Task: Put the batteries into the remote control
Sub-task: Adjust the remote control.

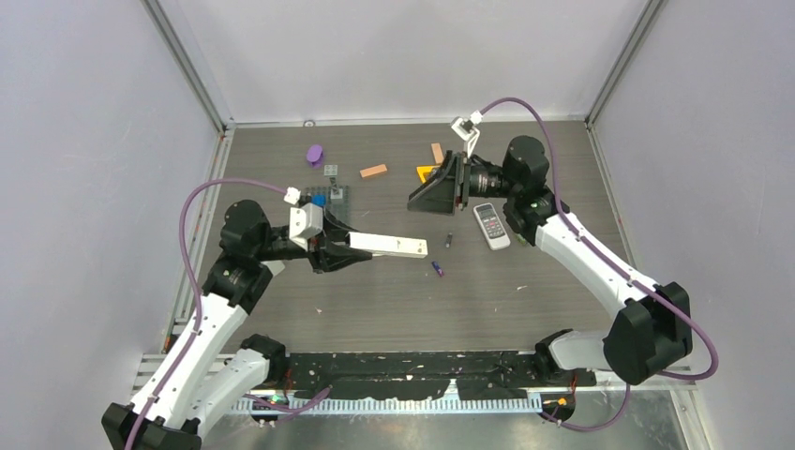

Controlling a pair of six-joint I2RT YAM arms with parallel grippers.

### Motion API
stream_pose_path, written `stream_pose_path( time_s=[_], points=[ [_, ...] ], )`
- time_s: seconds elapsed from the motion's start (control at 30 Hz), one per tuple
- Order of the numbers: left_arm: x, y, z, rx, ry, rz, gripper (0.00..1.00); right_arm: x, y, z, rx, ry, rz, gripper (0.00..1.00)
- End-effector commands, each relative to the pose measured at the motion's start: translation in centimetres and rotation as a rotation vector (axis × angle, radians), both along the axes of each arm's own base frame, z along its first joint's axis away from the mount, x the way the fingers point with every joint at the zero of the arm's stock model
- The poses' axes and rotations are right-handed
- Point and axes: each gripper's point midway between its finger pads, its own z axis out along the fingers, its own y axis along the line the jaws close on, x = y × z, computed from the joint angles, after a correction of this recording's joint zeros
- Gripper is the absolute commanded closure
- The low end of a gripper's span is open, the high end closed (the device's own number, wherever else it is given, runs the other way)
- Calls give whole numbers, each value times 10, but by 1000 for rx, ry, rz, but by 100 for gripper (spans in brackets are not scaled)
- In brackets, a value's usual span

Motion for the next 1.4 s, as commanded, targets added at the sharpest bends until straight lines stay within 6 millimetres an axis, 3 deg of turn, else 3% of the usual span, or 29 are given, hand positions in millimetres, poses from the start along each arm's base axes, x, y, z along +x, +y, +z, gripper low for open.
stream_pose_path(
  time_s=[0.0, 0.17, 0.4, 0.73, 0.83, 1.0, 1.13, 1.27, 1.37],
  points=[
    [-19, 0, 34, -46, -156, -97, 100, -61, 6, 23, 31, -168, 299, 11],
    [-25, 1, 39, -49, -193, -129, 100, -91, 15, 18, 22, -167, 443, 9],
    [-37, 2, 41, -44, -241, -198, 100, -99, 24, 3, -9, -78, 523, 19],
    [-24, 2, 37, -28, -275, -138, 100, -108, 29, -8, -33, -18, 581, 37],
    [-19, 1, 36, -24, -277, -117, 100, -109, 31, -9, -35, -11, 588, 58],
    [-9, 2, 35, -21, -277, -62, 97, -109, 31, -7, -36, -5, 586, 81],
    [1, 3, 36, -23, -255, 2, 76, -106, 34, -6, -38, -1, 565, 94],
    [11, 7, 35, -28, -209, 92, 3, -96, 39, -5, -39, 0, 510, 95],
    [11, 12, 27, -7, -189, 128, 0, -77, 41, -5, -44, 5, 412, 95]
  ],
)
